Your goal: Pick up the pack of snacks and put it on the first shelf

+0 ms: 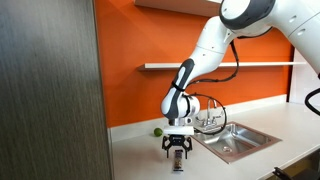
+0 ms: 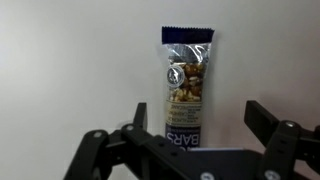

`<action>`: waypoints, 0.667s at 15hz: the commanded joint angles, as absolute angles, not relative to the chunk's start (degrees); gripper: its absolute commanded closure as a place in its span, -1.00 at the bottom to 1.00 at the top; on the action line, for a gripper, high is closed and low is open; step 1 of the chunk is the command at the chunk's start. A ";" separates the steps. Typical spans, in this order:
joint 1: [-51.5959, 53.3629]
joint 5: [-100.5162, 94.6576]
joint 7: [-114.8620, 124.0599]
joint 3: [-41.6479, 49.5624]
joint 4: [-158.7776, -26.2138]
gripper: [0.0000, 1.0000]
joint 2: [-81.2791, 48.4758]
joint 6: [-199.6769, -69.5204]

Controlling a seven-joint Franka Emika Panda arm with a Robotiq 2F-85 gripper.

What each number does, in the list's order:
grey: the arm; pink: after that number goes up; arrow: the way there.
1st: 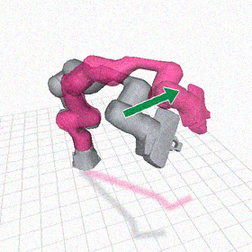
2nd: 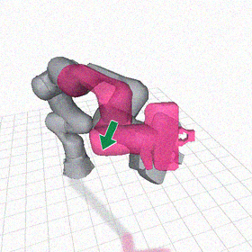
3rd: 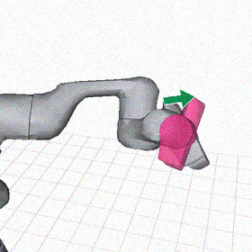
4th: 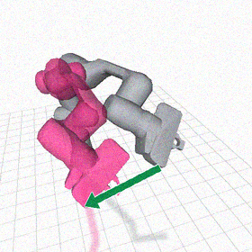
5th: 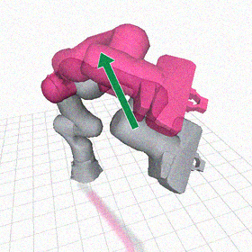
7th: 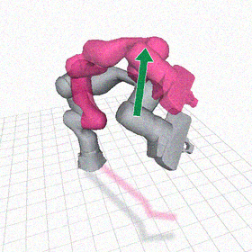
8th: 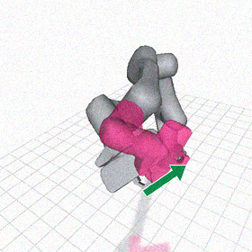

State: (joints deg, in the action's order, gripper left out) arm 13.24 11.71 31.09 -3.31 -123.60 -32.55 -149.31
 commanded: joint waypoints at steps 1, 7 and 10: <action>14.53 12.96 34.25 -2.10 -124.21 -1.00 -32.67 -150.73; 14.58 12.80 35.98 -1.76 -124.25 -1.00 -33.30 -151.42; 14.42 12.79 36.38 -1.76 -124.26 -0.95 -33.39 -151.43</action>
